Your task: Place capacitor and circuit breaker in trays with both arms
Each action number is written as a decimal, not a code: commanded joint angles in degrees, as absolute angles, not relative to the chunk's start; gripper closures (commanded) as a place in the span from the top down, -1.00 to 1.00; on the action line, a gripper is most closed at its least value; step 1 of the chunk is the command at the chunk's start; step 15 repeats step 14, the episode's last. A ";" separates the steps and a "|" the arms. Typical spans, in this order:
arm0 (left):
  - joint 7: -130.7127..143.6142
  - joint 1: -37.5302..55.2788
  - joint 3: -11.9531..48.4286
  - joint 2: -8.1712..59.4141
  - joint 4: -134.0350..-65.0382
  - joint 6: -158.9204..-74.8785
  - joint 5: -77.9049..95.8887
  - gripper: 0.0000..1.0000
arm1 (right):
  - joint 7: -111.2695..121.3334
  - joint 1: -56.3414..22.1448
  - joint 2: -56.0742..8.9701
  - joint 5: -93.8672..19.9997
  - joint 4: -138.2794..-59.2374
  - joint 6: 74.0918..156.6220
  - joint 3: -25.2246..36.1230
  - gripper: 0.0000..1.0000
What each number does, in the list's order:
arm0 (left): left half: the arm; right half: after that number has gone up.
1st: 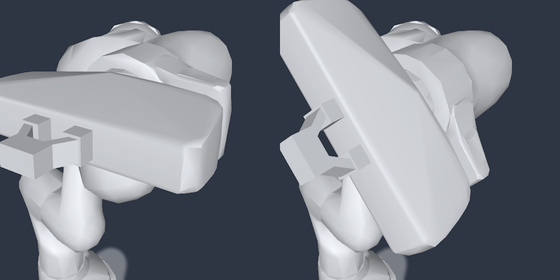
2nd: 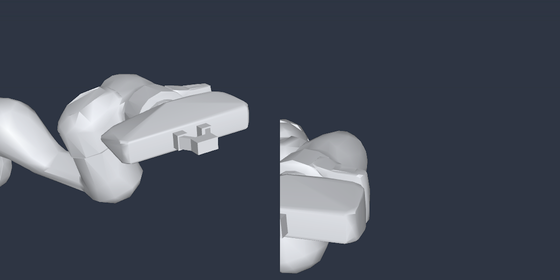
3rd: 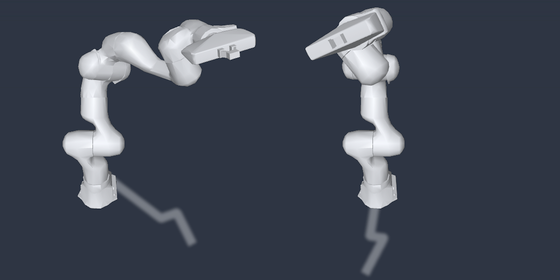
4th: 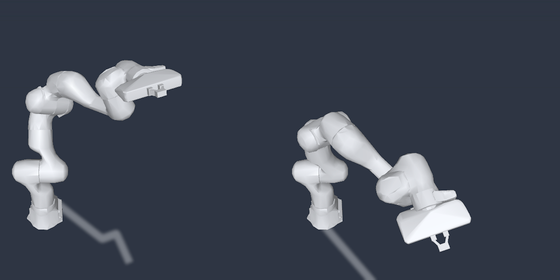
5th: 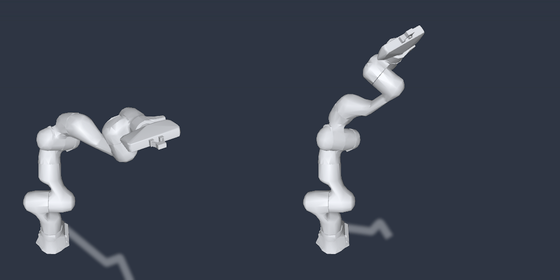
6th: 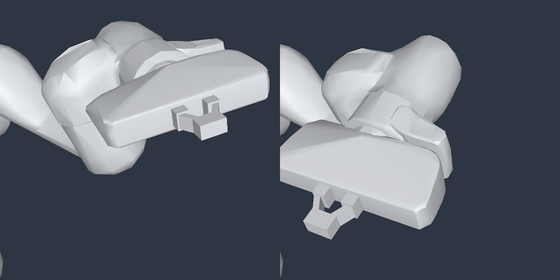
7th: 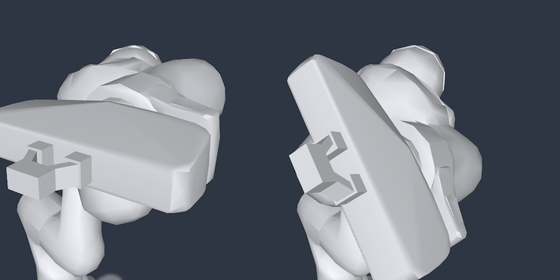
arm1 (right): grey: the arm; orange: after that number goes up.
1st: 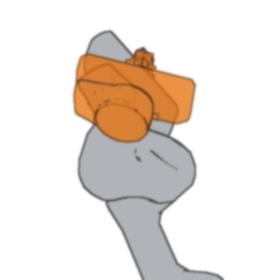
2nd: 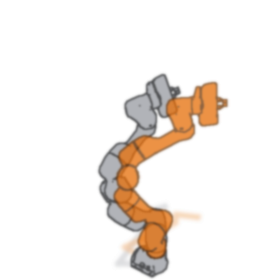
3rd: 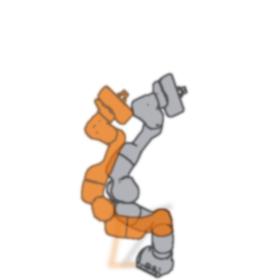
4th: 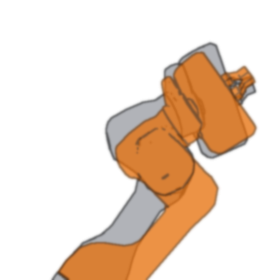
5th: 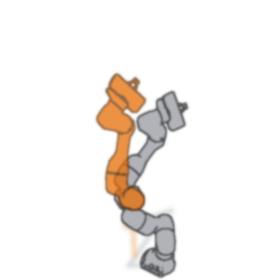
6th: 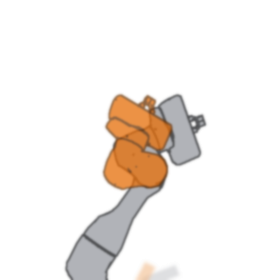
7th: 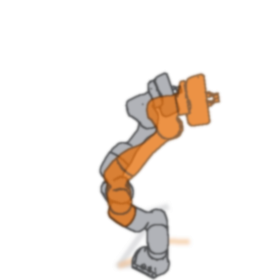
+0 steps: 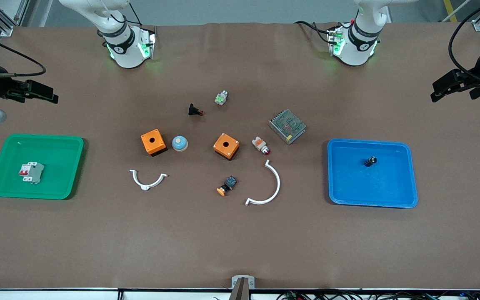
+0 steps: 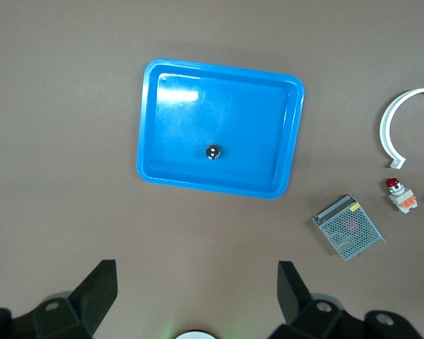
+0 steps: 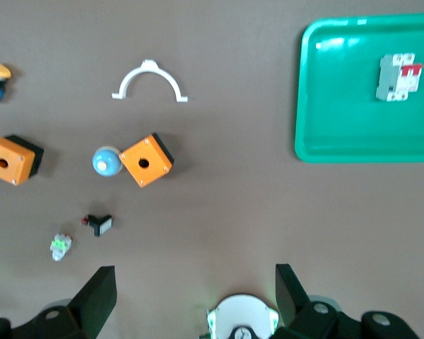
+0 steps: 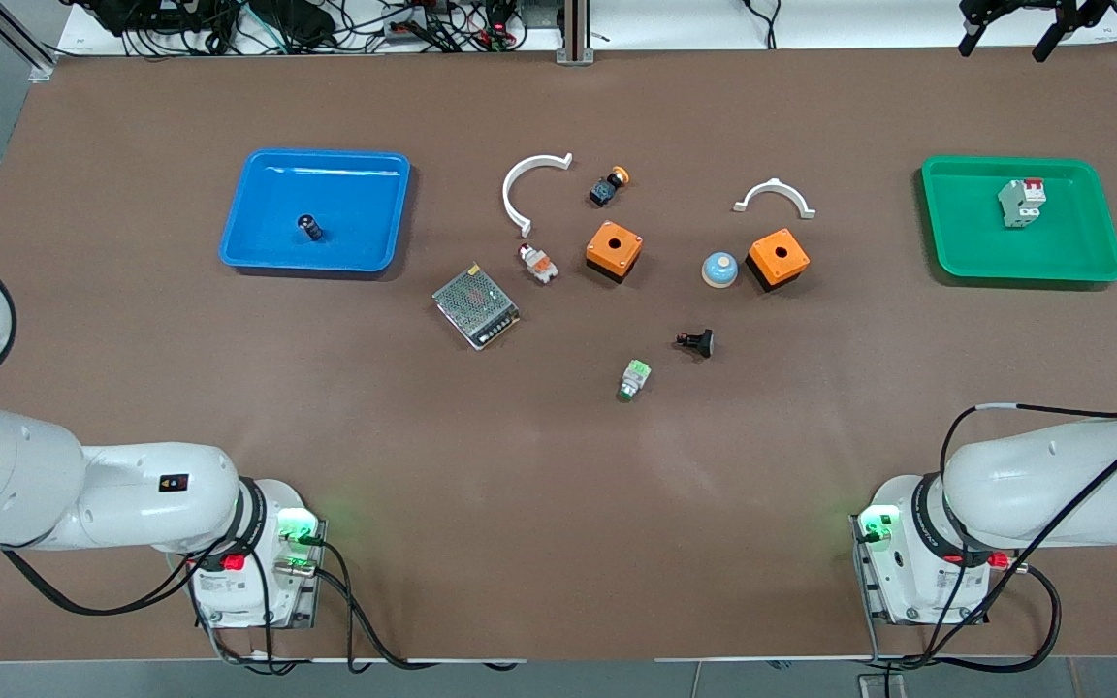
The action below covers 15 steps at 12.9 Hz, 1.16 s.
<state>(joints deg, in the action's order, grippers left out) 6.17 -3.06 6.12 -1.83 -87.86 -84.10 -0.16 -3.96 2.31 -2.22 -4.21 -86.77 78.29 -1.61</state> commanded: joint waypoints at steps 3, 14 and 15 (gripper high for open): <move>5.54 -3.60 7.82 -2.55 -88.95 -84.73 -1.92 1.00 | -4.22 2.72 -1.23 -3.52 -87.54 83.22 -0.79 0.99; 4.92 -4.22 7.91 -2.37 -87.45 -85.08 -2.37 1.00 | -4.22 3.52 -2.90 -2.46 -84.90 87.63 -0.62 0.99; 4.92 -4.22 7.91 -2.37 -87.45 -85.08 -2.37 1.00 | -4.22 3.52 -2.90 -2.46 -84.90 87.63 -0.62 0.99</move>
